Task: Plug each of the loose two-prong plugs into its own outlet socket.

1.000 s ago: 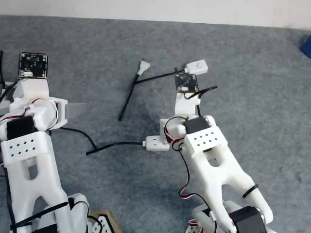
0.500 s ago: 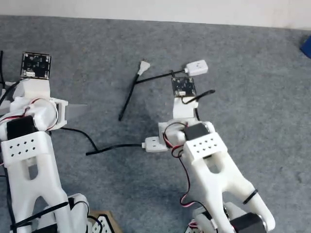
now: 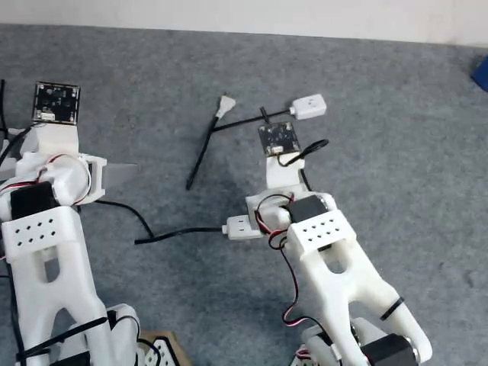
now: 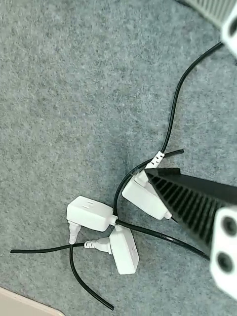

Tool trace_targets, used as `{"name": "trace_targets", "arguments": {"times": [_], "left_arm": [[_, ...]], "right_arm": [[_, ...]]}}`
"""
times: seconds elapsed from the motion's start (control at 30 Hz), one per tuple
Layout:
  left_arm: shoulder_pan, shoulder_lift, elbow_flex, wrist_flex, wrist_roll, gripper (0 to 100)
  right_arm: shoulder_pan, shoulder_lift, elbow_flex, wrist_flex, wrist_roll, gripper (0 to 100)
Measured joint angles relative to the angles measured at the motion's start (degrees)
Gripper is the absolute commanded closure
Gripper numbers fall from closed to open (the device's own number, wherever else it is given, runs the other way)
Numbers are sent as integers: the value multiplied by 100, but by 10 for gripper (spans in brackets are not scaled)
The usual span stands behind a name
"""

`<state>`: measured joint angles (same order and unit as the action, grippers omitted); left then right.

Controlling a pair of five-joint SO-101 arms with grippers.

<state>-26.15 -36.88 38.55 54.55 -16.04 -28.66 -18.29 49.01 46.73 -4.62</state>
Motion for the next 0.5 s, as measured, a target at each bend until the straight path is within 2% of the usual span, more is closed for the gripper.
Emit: {"name": "trace_targets", "arguments": {"times": [0.17,0.5], "left_arm": [[0,0,0,0,0,530],[0,0,0,0,0,530]], "right_arm": [[0,0,0,0,308,992],[-70,0,0,0,466,992]]}}
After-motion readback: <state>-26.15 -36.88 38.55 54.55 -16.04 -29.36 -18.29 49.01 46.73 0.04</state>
